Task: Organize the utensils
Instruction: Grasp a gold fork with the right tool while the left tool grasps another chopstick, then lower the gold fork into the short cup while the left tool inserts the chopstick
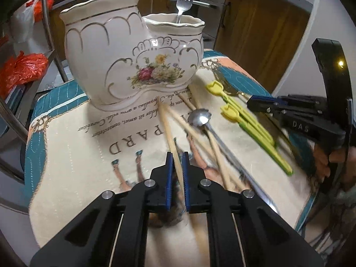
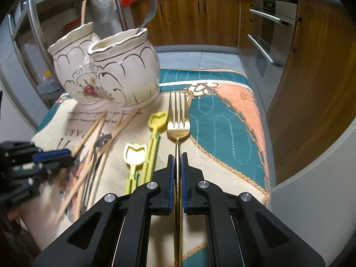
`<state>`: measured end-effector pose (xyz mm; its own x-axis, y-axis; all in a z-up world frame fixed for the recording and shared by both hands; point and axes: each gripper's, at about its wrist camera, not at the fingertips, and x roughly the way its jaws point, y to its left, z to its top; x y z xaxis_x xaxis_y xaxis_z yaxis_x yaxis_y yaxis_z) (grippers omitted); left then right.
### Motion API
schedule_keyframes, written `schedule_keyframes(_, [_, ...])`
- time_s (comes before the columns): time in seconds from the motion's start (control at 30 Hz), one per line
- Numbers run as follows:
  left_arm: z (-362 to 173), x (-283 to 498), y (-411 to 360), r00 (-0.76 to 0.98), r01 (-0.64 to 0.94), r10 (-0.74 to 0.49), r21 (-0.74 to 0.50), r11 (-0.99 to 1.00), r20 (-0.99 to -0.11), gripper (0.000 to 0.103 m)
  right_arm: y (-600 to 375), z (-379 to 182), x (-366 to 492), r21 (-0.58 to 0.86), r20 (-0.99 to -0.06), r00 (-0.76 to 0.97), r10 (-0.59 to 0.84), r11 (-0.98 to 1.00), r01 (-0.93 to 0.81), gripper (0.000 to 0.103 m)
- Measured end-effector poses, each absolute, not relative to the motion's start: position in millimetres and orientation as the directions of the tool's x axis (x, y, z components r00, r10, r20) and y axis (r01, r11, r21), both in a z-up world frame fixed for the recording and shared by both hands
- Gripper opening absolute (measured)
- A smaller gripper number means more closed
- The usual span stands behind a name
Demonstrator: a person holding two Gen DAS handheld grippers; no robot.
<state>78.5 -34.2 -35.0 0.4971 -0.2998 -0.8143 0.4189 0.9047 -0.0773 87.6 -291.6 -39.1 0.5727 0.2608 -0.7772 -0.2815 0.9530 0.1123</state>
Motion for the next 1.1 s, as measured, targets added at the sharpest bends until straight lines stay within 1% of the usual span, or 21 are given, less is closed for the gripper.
schedule_keyframes(0.2, [-33.5, 74.7, -16.5, 0.454, 0.452, -0.279, -0.051, 0.89, -0.846, 0.006, -296.9, -38.8, 82.7, 0.114, -0.8, 0.541, 0.26, 0.951, -0.288, 0.007])
schedule_keyframes(0.27, [-34.8, 71.2, -12.3, 0.455, 0.438, -0.278, -0.06, 0.897, -0.846, 0.006, -295.7, -38.7, 84.1, 0.108, -0.799, 0.544, 0.256, 0.951, -0.289, 0.013])
schedule_keyframes(0.3, [-35.8, 69.5, -11.3, 0.461, 0.428, -0.279, -0.065, 0.902, -0.843, 0.006, -295.0, -39.1, 85.9, 0.107, -0.798, 0.545, 0.255, 0.952, -0.288, 0.014])
schedule_keyframes(0.37, [-38.0, 65.7, -10.9, 0.478, 0.411, -0.273, -0.063, 0.91, -0.835, 0.007, -292.0, -40.2, 85.8, 0.101, -0.795, 0.551, 0.254, 0.951, -0.292, 0.021])
schedule_keyframes(0.43, [-39.7, 63.6, -11.6, 0.5, 0.389, -0.271, -0.067, 0.919, -0.822, 0.008, -291.0, -40.8, 86.4, 0.099, -0.789, 0.559, 0.254, 0.951, -0.293, 0.023])
schedule_keyframes(0.5, [-39.7, 62.5, -11.9, 0.516, 0.377, -0.265, -0.062, 0.924, -0.815, 0.008, -289.2, -41.2, 85.2, 0.086, -0.785, 0.568, 0.247, 0.952, -0.294, 0.023])
schedule_keyframes(0.6, [-40.3, 59.2, -13.9, 0.542, 0.361, -0.248, -0.044, 0.931, -0.803, 0.008, -288.8, -41.4, 84.6, 0.075, -0.779, 0.579, 0.24, 0.953, -0.294, 0.02])
schedule_keyframes(0.67, [-40.8, 57.0, -16.9, 0.561, 0.344, -0.229, -0.027, 0.938, -0.796, 0.008, -288.9, -42.1, 83.6, 0.076, -0.774, 0.586, 0.239, 0.954, -0.289, 0.013])
schedule_keyframes(0.7, [-40.8, 56.6, -18.4, 0.567, 0.34, -0.223, -0.021, 0.94, -0.793, 0.009, -289.1, -42.2, 83.3, 0.081, -0.772, 0.587, 0.244, 0.954, -0.289, 0.012])
schedule_keyframes(0.73, [-40.4, 56.3, -19.1, 0.57, 0.336, -0.22, -0.02, 0.942, -0.792, 0.01, -289.2, -42.3, 82.9, 0.082, -0.771, 0.588, 0.245, 0.953, -0.29, 0.01])
schedule_keyframes(0.77, [-40.2, 55.8, -19.5, 0.57, 0.338, -0.229, -0.029, 0.941, -0.789, 0.016, -288.7, -42.2, 82.5, 0.079, -0.769, 0.59, 0.244, 0.953, -0.292, 0.007])
schedule_keyframes(0.87, [-41.6, 54.1, -19.4, 0.583, 0.34, -0.242, -0.039, 0.94, -0.776, 0.017, -289.0, -42.0, 81.6, 0.085, -0.763, 0.595, 0.253, 0.952, -0.295, 0.007])
schedule_keyframes(0.9, [-42.2, 54.4, -19.1, 0.586, 0.342, -0.247, -0.041, 0.939, -0.771, 0.017, -289.3, -41.8, 81.3, 0.088, -0.762, 0.596, 0.255, 0.951, -0.295, 0.007])
schedule_keyframes(0.93, [-42.5, 54.9, -19.6, 0.588, 0.342, -0.247, -0.04, 0.939, -0.77, 0.015, -289.8, -41.3, 80.2, 0.091, -0.758, 0.599, 0.259, 0.951, -0.296, 0.007])
schedule_keyframes(0.97, [-42.3, 55.8, -19.3, 0.59, 0.342, -0.243, -0.034, 0.939, -0.77, 0.01, -290.0, -40.5, 79.0, 0.091, -0.754, 0.604, 0.26, 0.951, -0.295, 0.007])
schedule_keyframes(1.03, [-41.6, 57.2, -18.1, 0.588, 0.351, -0.247, -0.032, 0.936, -0.77, 0.006, -292.1, -37.1, 75.8, 0.091, -0.741, 0.618, 0.262, 0.951, -0.295, 0.007])
schedule_keyframes(1.1, [-40.6, 57.6, -15.6, 0.585, 0.36, -0.262, -0.044, 0.932, -0.767, 0.006, -294.4, -31.6, 72.3, 0.093, -0.725, 0.635, 0.268, 0.951, -0.296, 0.007])
